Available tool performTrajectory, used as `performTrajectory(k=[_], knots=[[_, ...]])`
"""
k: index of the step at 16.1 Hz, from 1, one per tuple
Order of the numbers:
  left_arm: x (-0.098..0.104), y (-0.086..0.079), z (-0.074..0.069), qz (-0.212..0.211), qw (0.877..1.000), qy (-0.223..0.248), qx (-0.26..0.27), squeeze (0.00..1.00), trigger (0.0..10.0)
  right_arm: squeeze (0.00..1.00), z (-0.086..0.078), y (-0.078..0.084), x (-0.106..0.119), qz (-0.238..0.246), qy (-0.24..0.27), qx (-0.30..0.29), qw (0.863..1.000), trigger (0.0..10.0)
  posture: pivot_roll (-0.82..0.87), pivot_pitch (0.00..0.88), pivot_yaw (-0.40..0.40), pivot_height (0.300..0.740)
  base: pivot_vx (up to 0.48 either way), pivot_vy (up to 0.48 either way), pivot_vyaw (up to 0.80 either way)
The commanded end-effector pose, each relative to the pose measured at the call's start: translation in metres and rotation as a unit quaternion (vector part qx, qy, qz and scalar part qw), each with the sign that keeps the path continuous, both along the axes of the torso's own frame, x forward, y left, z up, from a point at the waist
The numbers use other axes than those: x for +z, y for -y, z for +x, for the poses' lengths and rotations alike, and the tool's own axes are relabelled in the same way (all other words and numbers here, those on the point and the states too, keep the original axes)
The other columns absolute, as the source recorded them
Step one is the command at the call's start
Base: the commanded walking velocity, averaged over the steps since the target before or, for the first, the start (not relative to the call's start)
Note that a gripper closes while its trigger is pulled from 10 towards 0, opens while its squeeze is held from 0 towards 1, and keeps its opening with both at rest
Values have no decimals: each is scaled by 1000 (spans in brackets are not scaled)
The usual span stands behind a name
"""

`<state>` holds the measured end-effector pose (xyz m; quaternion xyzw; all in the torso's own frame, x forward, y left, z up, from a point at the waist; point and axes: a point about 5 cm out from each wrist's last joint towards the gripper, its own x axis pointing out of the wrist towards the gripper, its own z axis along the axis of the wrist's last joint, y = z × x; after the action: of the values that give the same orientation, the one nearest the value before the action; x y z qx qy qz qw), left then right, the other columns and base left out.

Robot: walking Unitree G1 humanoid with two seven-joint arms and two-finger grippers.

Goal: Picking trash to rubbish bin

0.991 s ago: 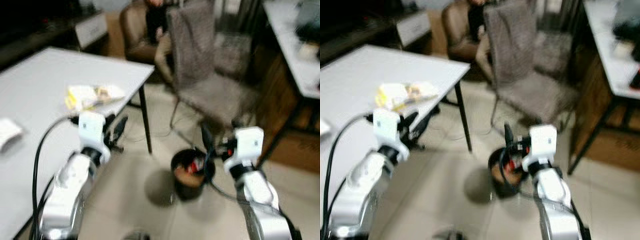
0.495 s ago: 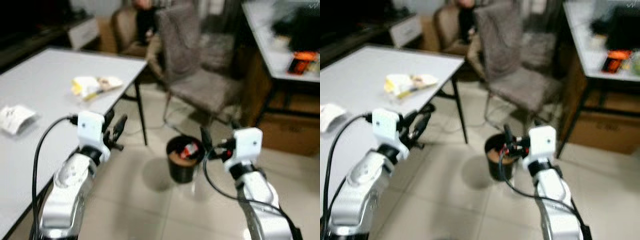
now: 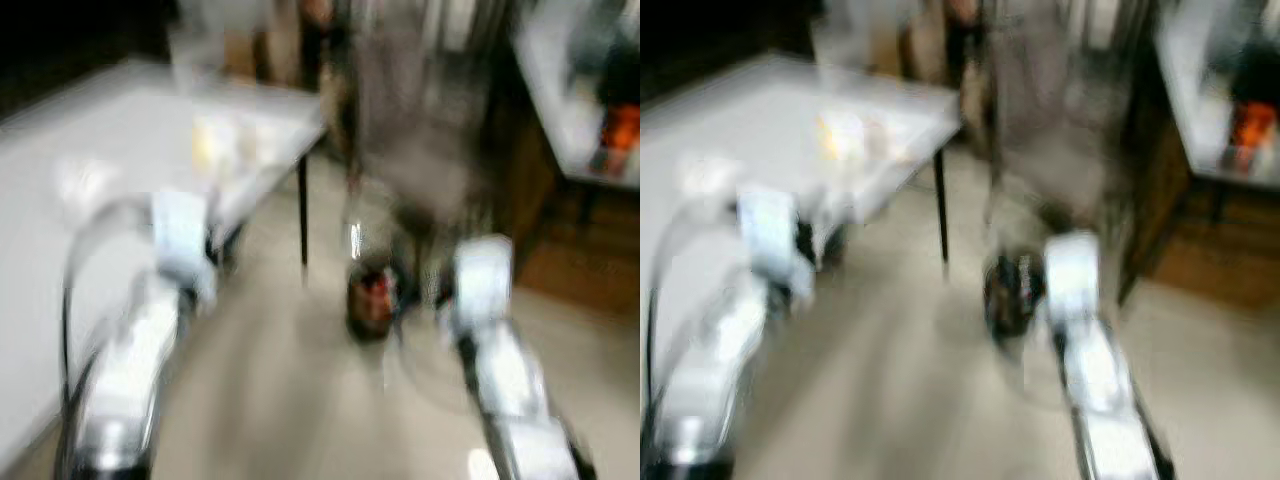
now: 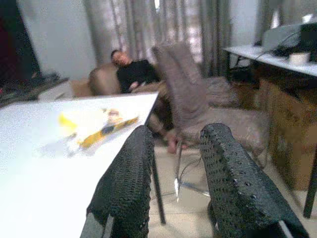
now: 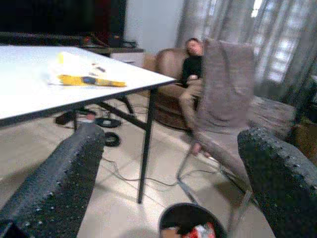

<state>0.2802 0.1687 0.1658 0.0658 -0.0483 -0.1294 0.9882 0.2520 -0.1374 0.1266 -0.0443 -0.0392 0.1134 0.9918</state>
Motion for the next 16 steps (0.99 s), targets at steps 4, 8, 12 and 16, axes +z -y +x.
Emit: performTrajectory(k=[4,8,12,16], knots=[[-1,-7,8,6,1000,0,30,0,10000,0,6,1,7,-7,12,3,1000,10000,-47,0,32,740,359,0,800],[-2,-7,11,4,999,-2,35,0,10000,0,5,2,5,-9,11,4,1000,10000,-50,0,32,740,362,0,800],[-5,-8,12,2,999,-6,35,0,10000,0,3,0,3,-11,9,5,1000,10000,-49,0,32,740,360,0,800],[-14,-4,9,-25,999,-29,12,0,10000,0,0,1,1,4,6,1,1000,10000,-55,0,33,740,353,0,152]])
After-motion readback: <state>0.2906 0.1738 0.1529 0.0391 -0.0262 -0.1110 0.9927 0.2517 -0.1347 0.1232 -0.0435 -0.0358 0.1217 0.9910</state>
